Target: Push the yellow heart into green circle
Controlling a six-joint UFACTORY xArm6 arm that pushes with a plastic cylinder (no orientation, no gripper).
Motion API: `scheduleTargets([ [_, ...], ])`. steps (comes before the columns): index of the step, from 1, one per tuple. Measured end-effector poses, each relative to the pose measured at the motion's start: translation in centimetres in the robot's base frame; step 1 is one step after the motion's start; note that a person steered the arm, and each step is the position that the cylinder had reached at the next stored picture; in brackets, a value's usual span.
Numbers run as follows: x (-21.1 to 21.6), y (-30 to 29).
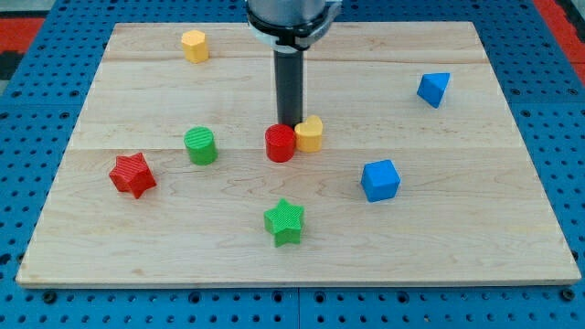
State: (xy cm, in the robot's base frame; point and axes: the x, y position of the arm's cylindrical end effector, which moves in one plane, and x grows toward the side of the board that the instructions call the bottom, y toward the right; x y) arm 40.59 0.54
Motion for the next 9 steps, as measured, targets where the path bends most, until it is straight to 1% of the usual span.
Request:
scheduleTargets([
  [1,-2.0,4.1],
  [2,-3.5,6.2],
  [3,-1.7,7.7],
  [4,0.8,7.5],
  [5,2.1,6.8],
  [7,1.9,-2.7],
  [8,0.7,-6.3],
  [9,-1.3,-6.5],
])
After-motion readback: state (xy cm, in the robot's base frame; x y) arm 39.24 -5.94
